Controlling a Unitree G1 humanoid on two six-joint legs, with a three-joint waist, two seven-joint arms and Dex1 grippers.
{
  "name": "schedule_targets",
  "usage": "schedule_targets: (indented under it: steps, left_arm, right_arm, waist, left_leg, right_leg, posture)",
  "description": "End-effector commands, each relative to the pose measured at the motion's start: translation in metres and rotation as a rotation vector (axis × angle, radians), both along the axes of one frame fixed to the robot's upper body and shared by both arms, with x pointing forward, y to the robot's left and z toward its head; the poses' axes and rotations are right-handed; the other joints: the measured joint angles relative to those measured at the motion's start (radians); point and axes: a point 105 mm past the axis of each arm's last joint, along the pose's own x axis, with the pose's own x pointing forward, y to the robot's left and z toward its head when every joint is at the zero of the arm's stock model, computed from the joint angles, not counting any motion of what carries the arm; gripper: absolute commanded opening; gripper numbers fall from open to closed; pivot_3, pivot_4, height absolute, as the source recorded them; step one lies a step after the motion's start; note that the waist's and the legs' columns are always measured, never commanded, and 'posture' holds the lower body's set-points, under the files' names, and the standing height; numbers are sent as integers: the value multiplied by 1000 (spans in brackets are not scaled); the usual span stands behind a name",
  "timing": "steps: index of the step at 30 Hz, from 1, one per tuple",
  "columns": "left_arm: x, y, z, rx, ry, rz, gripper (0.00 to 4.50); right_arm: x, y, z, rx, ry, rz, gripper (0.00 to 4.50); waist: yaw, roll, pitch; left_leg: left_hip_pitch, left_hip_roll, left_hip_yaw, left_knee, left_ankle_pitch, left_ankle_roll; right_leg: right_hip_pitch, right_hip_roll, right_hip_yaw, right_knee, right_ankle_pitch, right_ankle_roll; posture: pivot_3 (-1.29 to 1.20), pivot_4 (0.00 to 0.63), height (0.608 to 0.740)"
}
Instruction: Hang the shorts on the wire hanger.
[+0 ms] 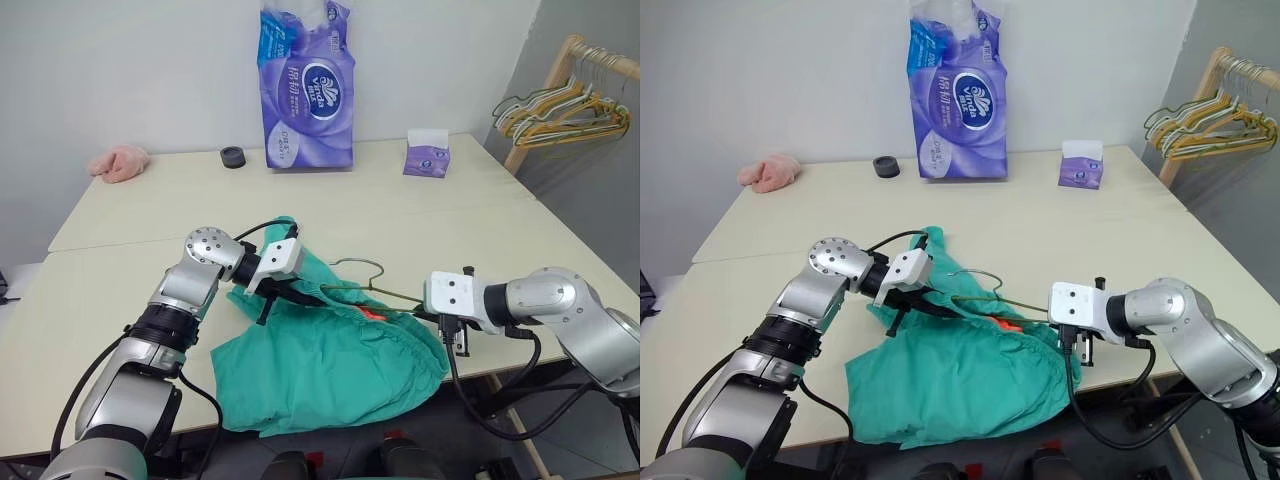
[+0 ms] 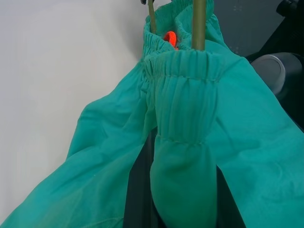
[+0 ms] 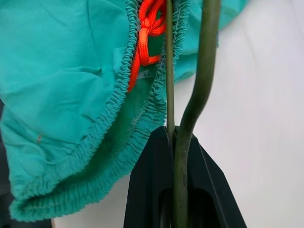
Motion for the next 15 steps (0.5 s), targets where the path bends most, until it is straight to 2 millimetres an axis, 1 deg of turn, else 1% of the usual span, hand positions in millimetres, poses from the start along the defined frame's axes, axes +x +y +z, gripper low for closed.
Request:
schedule_targets:
  steps: [1, 2, 3, 4, 8, 10, 11, 13, 14, 15]
  left_arm:
    - [3, -5, 2, 1, -42, 0, 0]
    - [4, -5, 1, 7, -55, 7, 0]
    - [7, -5, 1, 9, -70, 17, 0]
    - [9, -4, 1, 10, -81, 30, 0]
    - [12, -4, 1, 10, -91, 46, 0]
    - [12, -3, 1, 15, -93, 48, 0]
    - [13, -1, 0, 20, -97, 53, 0]
    - [15, 1, 2, 20, -107, 72, 0]
    - [18, 2, 3, 14, -114, 85, 0]
    - [20, 2, 5, 3, -122, 100, 0]
  right_arm:
    - [-1, 2, 18, -11, -87, 80, 596]
    - [-2, -2, 18, -21, -83, 79, 848]
    - [-1, -6, 18, -31, -83, 71, 1195]
    - [2, -17, 18, -55, -92, 32, 1530]
    - [11, -50, 20, -119, -132, -80, 2839]
    - [17, -67, 26, -114, -158, -167, 3564]
    - [18, -79, 32, -64, -153, -253, 3830]
    - [16, -95, 39, 69, -144, -402, 3830]
    - [12, -99, 39, 135, -135, -454, 3830]
    - [6, -98, 39, 208, -120, -483, 3830]
  waist:
    - [0, 0, 0]
    - [0, 0, 0]
    - [1, 0, 0]
    - [1, 0, 0]
    - [2, 0, 0]
    - [1, 0, 0]
    - [1, 0, 0]
    - [3, 0, 0]
    - [5, -1, 0]
    - [7, -2, -1]
  left_leg:
    - [0, 0, 0, 0, 0, 0]
    - [0, 0, 0, 0, 0, 0]
    - [0, 0, 0, 0, 0, 0]
    - [0, 0, 0, 0, 0, 0]
    - [0, 0, 0, 0, 0, 0]
    - [0, 0, 1, 0, 0, 0]
    - [0, 0, 1, 0, 0, 0]
    - [0, 0, 0, 0, 0, 0]
    - [0, 0, 1, 0, 0, 0]
    - [0, 0, 0, 0, 0, 0]
  right_leg:
    - [0, 0, 0, 0, 0, 0]
    - [0, 0, 0, 0, 0, 0]
    - [0, 0, 0, 0, 0, 0]
    - [0, 0, 0, 0, 0, 0]
    - [0, 0, 0, 0, 0, 0]
    - [0, 0, 1, 0, 0, 0]
    - [0, 0, 1, 0, 0, 0]
    - [0, 0, 0, 0, 0, 0]
    - [0, 0, 1, 0, 0, 0]
    - [0, 0, 1, 1, 0, 0]
  posture:
    - [-147, 33, 740]
    - [-147, 33, 740]
    - [-145, 32, 740]
    - [-145, 33, 740]
    - [-143, 33, 740]
    - [-141, 33, 740]
    - [-138, 33, 740]
    - [-136, 34, 740]
    - [-136, 34, 740]
    - [-136, 35, 740]
